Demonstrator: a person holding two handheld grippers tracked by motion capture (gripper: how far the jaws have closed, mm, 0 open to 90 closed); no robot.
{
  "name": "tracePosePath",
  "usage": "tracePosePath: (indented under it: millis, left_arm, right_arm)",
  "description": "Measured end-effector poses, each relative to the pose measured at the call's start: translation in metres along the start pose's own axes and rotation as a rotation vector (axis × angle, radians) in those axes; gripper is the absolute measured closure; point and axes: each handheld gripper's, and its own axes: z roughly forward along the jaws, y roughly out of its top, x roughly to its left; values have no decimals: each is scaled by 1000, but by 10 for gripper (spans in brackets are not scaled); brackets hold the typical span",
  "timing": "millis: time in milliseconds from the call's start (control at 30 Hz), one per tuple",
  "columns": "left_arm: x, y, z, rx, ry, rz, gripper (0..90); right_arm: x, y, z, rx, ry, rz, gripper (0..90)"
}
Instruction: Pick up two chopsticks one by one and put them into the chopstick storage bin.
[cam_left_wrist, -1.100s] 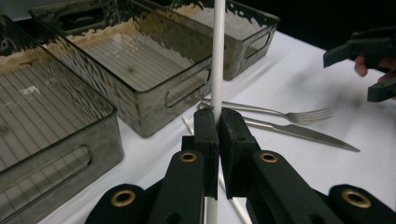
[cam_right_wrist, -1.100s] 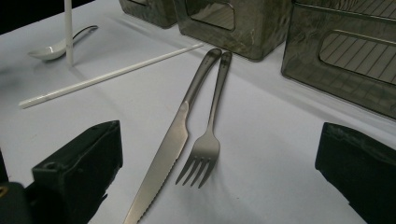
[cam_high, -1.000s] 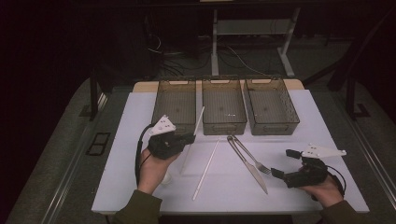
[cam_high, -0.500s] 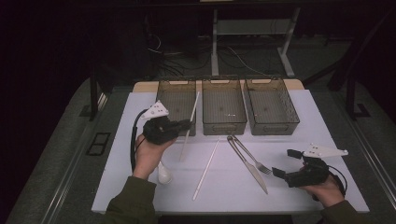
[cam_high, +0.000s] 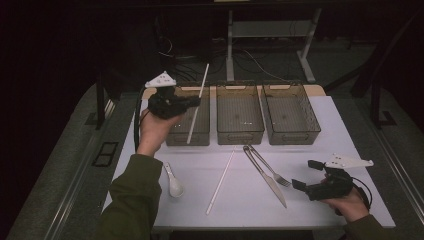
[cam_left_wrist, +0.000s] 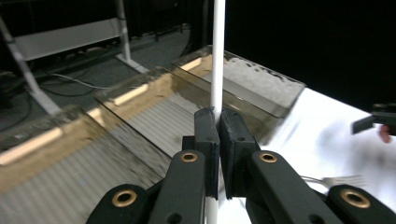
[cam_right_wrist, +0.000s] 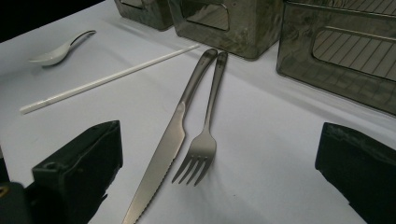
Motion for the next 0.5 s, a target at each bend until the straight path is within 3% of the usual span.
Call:
tracePosePath:
  millis: [100,233,367,500]
  left_arm:
    - [13,9,4,24,28,23,860]
    - [34,9,14,63,64,20,860]
    - [59,-3,26,136,132,-7,860]
    - [76,-16,33,186,169,-53,860]
  right_arm:
    - [0,0,0,0,3,2,10]
    - [0,0,0,0,4,0,10]
    - [0,0,0,-3,8,1,10]
    - [0,0,0,-3,13,4,10]
